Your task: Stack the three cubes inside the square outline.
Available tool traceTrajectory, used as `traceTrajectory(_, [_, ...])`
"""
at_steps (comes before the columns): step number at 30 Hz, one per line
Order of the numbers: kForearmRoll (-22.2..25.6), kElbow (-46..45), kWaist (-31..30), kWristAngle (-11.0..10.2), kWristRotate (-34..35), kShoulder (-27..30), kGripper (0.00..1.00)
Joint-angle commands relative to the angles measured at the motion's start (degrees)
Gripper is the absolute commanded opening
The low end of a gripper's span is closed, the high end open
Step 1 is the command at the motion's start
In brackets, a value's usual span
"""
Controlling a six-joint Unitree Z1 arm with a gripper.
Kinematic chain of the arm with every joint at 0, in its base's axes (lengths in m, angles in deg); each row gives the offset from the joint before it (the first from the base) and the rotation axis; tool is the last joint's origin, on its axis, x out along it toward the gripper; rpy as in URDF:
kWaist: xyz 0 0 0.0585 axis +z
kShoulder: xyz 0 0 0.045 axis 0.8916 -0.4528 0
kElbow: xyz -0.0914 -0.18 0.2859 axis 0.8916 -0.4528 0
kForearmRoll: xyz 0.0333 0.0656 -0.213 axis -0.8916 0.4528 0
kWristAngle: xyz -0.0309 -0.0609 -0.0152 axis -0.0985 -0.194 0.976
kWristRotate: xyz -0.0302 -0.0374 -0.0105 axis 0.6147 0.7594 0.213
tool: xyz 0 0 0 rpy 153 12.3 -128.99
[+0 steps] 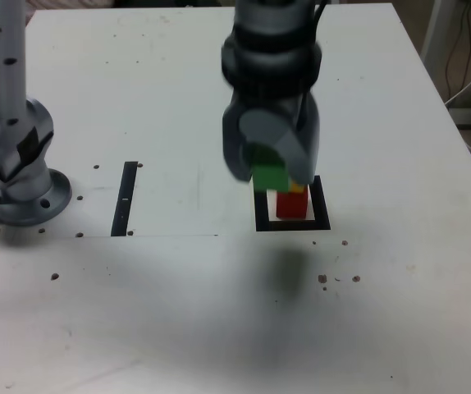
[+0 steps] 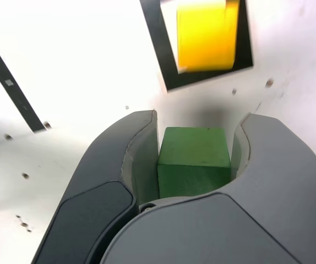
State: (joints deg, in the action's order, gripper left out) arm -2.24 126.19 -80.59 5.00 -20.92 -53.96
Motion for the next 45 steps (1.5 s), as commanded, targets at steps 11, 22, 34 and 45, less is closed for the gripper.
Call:
traceTrajectory(11, [4.7,5.5,7.1,0.0,-7.7,-2.8,0.19])
traceTrajectory(22, [3.1,5.6,12.1,2.4,-11.5,-6.4,0.19])
traceTrajectory(34, [1.6,4.7,13.3,4.1,-12.6,-7.4,0.22])
traceTrajectory(45, [0.0,2.8,13.6,3.7,-13.0,-7.4,0.36])
